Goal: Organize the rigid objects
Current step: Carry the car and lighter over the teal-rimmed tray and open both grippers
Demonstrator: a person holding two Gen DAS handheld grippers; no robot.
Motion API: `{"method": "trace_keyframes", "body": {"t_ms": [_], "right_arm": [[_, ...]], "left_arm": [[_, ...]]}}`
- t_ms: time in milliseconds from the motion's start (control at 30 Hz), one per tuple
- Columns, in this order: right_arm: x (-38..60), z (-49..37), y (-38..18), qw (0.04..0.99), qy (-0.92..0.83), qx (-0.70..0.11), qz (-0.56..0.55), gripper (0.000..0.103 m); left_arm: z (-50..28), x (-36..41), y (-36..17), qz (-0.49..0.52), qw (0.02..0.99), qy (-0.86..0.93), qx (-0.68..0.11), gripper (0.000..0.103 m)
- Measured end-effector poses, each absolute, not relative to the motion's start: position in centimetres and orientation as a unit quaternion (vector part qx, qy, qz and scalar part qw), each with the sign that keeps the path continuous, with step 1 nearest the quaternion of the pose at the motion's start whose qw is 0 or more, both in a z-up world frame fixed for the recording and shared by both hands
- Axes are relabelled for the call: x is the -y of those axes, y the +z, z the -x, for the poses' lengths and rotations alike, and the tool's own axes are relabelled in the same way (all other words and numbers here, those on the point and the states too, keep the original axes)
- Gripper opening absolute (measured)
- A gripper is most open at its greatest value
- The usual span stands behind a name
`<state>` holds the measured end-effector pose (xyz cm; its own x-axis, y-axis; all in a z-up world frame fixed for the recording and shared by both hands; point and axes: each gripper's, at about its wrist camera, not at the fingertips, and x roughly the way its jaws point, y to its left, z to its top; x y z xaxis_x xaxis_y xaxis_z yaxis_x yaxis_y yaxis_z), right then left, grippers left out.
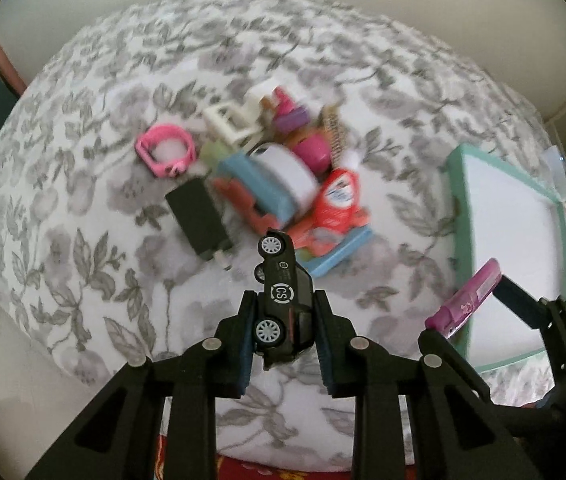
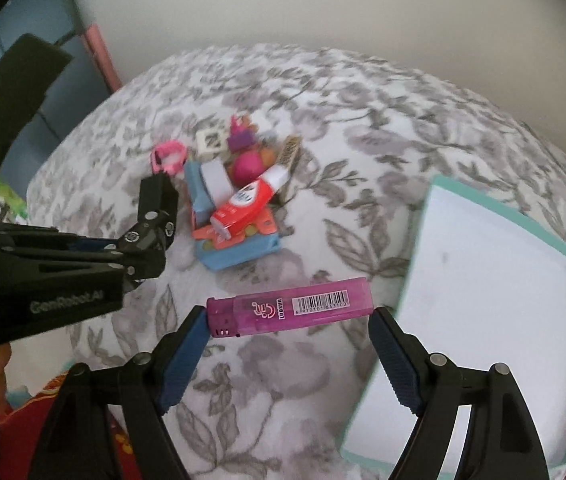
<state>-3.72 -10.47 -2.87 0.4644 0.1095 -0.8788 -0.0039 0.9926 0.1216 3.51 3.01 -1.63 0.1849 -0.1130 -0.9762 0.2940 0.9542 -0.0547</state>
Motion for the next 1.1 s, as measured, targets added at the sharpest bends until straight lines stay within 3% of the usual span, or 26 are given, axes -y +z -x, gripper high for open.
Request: {"method": "trace_keyframes", "body": {"t_ms": [367,767,1100], "right_arm": [[19.1,6.1,-1.3,0.847,-0.077,-0.506,-0.141,0.083],[29.8,8.7,-3.5,0.792,-0.247,-0.518,-0.210,0.083],[34.4,10.5,-4.4,0.763,-0.307,-0.513,-0.245,0.083]], "left_arm": [[-2.1,5.2,2.4,-0.095,0.782,-0.179,-0.589,0.028],[0.0,17.2,0.6,-0.149,0.778,-0.266,-0.549,0.028],[0.9,20.1,-2.2,-0.154,0.771,-0.309,-0.535,0.028]]}}
